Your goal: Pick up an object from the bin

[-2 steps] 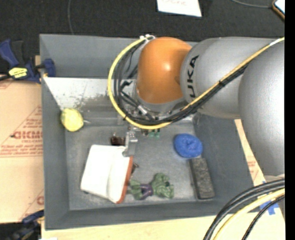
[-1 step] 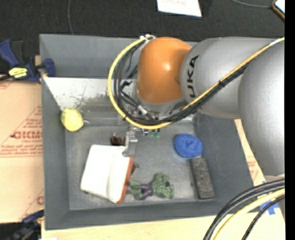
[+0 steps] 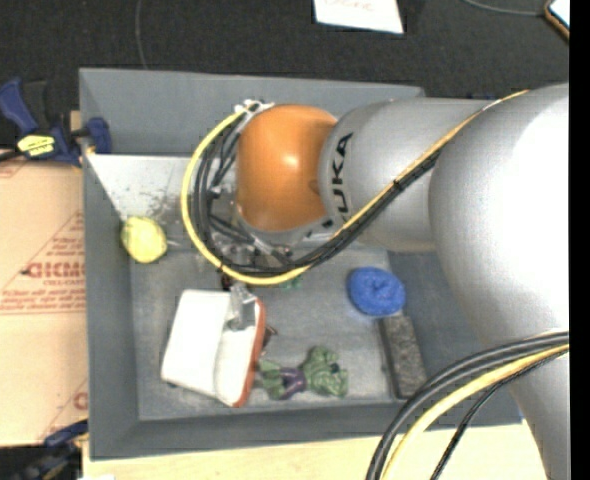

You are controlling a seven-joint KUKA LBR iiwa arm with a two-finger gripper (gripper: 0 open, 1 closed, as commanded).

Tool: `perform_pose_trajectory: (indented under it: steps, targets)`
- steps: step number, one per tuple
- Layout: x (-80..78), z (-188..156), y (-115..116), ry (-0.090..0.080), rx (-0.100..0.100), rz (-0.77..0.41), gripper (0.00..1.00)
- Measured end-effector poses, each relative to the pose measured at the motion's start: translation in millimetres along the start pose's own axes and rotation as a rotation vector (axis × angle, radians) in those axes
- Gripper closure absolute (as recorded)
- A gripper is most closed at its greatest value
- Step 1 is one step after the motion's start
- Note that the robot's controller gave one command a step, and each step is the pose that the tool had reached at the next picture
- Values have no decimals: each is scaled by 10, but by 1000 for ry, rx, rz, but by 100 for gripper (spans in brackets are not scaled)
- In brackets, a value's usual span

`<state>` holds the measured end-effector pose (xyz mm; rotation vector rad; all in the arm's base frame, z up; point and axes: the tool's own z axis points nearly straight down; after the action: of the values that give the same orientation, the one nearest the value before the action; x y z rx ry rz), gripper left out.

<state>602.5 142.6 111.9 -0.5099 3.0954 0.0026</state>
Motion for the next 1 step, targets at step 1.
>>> perform_pose_trajectory:
  steps: [1]
  targets:
    - [-20, -47, -148, -5, 1, 51, 0]
